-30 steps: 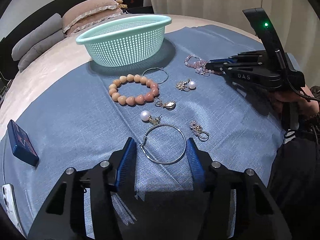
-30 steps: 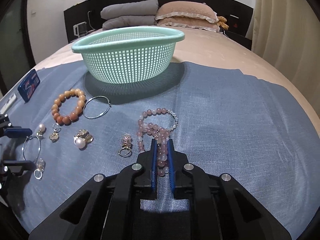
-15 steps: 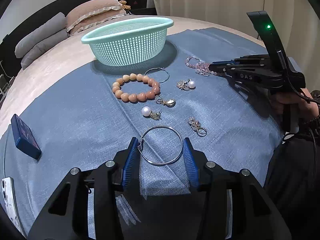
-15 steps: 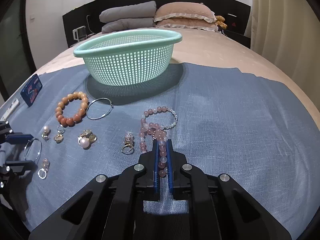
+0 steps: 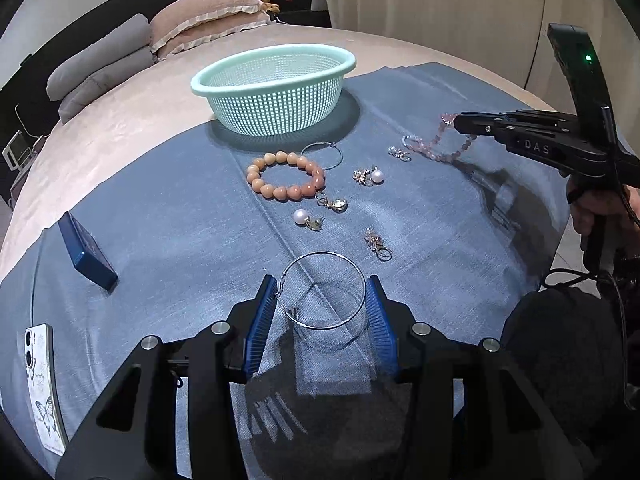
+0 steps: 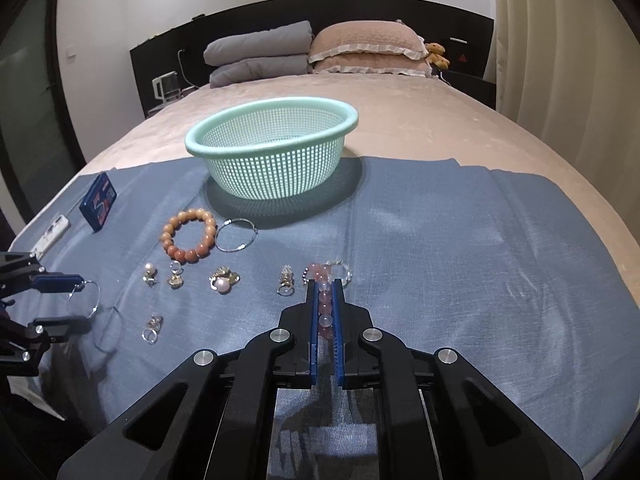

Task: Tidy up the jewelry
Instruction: 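Grasp the silver hoop earring with the left tool while the right tool lifts the pink bracelet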

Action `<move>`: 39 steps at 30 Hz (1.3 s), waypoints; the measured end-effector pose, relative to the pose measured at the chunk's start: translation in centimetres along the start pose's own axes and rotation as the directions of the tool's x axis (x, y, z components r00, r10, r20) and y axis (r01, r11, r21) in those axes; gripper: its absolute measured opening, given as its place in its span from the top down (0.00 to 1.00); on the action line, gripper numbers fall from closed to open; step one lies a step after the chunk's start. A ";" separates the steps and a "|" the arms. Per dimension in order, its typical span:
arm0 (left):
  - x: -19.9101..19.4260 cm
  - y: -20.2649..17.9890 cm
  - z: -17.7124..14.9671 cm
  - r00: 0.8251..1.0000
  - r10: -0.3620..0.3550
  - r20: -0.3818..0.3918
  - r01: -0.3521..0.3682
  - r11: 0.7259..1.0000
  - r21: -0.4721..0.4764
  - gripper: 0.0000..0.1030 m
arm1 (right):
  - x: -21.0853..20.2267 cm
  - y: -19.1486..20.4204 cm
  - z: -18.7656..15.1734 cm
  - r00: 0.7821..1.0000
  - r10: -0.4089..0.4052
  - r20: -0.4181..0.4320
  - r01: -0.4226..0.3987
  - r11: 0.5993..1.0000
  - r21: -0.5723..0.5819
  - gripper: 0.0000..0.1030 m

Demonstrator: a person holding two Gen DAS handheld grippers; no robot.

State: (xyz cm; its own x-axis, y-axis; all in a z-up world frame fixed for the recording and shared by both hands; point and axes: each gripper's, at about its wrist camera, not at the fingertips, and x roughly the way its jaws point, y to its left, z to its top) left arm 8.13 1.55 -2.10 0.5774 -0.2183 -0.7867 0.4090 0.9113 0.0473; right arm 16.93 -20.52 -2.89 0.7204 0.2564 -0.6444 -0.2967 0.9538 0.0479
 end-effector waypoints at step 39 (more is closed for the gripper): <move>4.3 7.0 18.4 0.991 -0.036 0.127 0.037 0.999 -0.005 0.55 | 2.6 3.9 20.9 0.981 0.046 0.190 -0.006 0.978 -0.208 0.94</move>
State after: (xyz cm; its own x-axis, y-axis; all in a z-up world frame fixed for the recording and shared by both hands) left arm 26.44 0.54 6.22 0.6475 -0.2932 -0.7034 0.4261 0.9046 0.0152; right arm 30.81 -12.88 11.56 0.8118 0.3256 -0.4847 -0.4251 0.8986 -0.1084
